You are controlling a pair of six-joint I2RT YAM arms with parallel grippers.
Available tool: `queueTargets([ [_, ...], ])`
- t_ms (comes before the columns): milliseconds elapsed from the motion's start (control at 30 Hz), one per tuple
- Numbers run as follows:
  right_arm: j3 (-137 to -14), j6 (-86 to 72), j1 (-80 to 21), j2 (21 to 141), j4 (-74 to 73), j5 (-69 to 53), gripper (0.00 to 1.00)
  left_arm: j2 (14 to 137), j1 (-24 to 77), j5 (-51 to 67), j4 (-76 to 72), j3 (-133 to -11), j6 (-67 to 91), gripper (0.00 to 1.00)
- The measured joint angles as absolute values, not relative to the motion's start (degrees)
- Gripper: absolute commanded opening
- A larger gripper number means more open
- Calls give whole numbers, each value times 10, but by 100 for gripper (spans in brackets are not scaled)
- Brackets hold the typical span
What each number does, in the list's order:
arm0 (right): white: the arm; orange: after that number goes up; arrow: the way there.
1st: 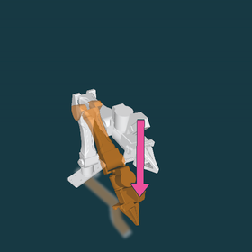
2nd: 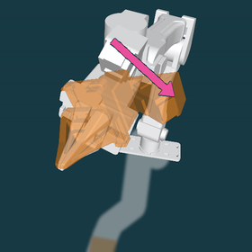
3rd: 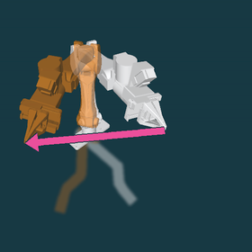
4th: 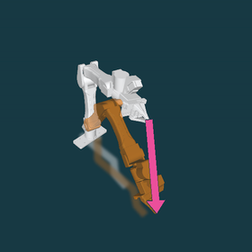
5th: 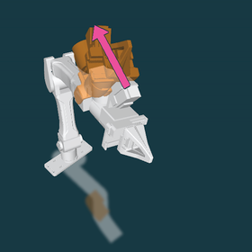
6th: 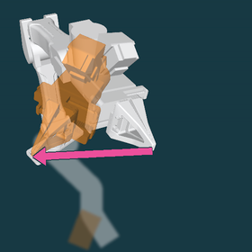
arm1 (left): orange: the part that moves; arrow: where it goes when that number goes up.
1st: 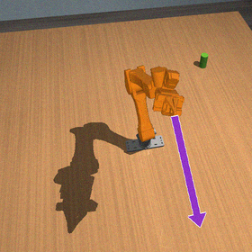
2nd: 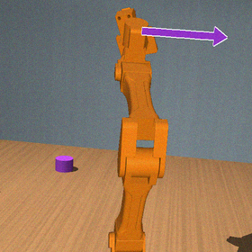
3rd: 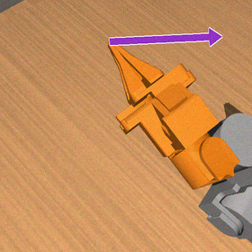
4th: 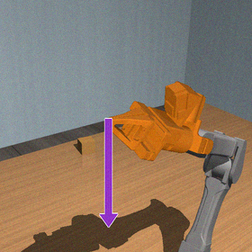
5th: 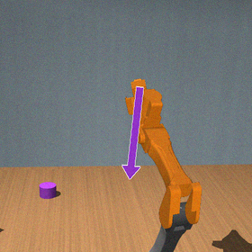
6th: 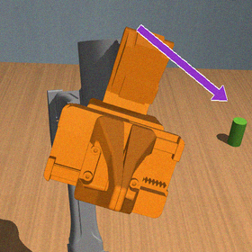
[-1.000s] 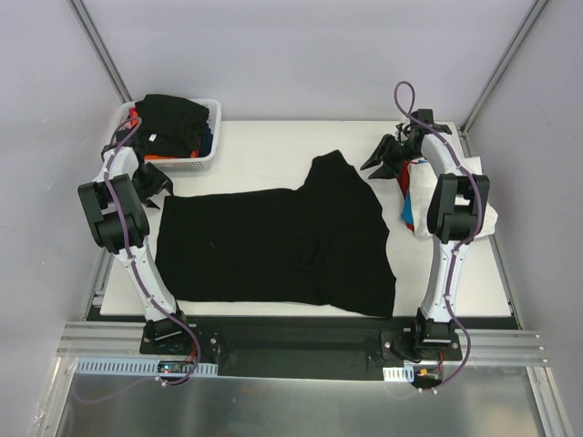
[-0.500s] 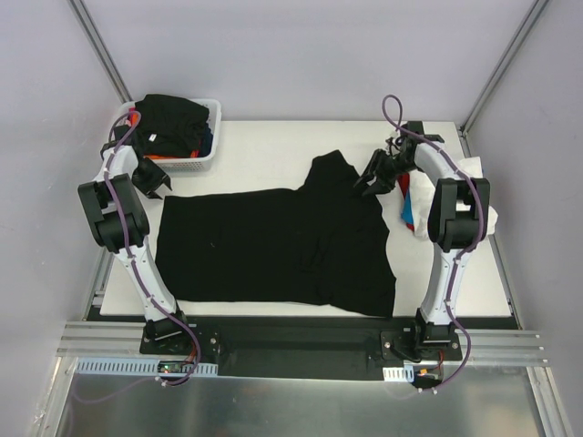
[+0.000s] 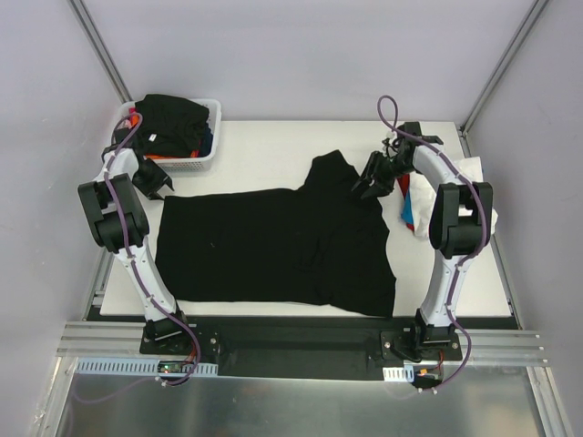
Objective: Fold and stack the t-shirts
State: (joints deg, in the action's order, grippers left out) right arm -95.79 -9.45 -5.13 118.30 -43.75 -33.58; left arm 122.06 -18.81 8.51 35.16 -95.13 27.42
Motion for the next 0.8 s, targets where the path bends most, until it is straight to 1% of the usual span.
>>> queueTargets([
  [500,-941,-81,-51,1169,-446,-330,45,1210,-189,69,328,-918,265,43],
  [533,-941,-80,-51,1167,-448,-329,45,1210,-189,69,326,-917,264,41],
  [567,-941,-79,-51,1166,-449,-328,45,1210,-189,69,324,-917,263,24],
  [600,-941,-78,-51,1166,-450,-328,46,1209,-189,69,323,-916,263,16],
  [667,-941,-76,-51,1164,-453,-326,46,1209,-188,68,319,-914,260,6],
  [733,-941,-74,-51,1163,-454,-324,45,1209,-188,59,311,-909,259,5],
  [767,-941,-74,-51,1162,-454,-324,45,1209,-188,56,308,-907,259,7],
  [800,-941,-74,-51,1162,-455,-323,46,1209,-188,55,305,-905,259,10],
])
